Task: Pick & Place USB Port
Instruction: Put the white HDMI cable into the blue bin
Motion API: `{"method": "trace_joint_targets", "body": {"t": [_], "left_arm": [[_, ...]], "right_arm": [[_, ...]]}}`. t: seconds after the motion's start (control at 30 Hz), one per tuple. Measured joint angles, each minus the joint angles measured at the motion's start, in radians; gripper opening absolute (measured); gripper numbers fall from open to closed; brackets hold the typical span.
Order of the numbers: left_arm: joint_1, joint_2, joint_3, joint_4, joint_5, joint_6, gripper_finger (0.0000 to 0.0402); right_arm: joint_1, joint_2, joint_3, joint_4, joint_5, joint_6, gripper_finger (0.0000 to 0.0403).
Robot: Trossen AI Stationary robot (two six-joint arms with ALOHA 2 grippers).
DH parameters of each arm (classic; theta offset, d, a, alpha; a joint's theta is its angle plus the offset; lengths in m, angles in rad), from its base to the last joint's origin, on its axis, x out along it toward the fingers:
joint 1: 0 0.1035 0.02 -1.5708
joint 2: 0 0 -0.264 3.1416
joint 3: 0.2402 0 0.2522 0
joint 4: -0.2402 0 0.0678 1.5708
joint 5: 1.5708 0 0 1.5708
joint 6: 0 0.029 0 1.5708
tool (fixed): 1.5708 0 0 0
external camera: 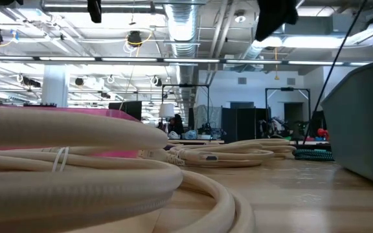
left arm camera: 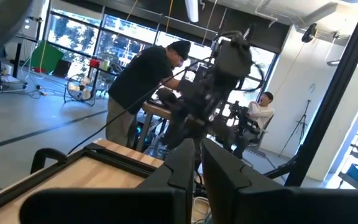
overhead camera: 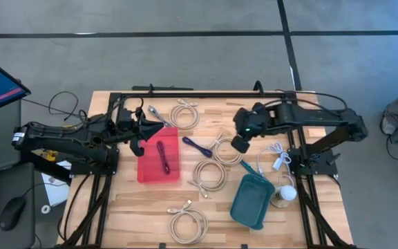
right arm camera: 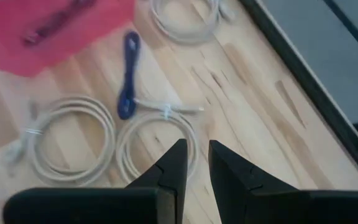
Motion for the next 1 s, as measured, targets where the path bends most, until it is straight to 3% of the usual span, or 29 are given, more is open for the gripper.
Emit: {"method": "trace_joint_targets", "body": {"t": [0.27,0.47,0.7,0.83,1.0], "left_arm": [[0.0,0.0,0.0,-0.001,0.0,-0.001,0.003],[0.0,0.0,0.0,-0.001,0.001,-0.001,0.003],[0.0,0.0,0.0,-0.002,0.001,-0.001,0.003],[0.0,0.0,0.0,-0.002,0.002,-0.001,0.003],[0.0,0.0,0.0,-0.003,0.002,-0.001,0.003]], "right_arm": [[-0.053,0.148,0.0,-0.134,0.047,0.039,0.0089],[-0.076,0.253,0.0,-0.127,0.042,0.039,0.0157],[-0.112,0.384,0.0,-0.132,-0.075,0.016,0.0238],[-0.138,0.451,-0.001,-0.144,-0.098,-0.002,0.024],[-0.189,0.48,-0.053,-0.133,-0.149,-0.05,0.0216]]}}
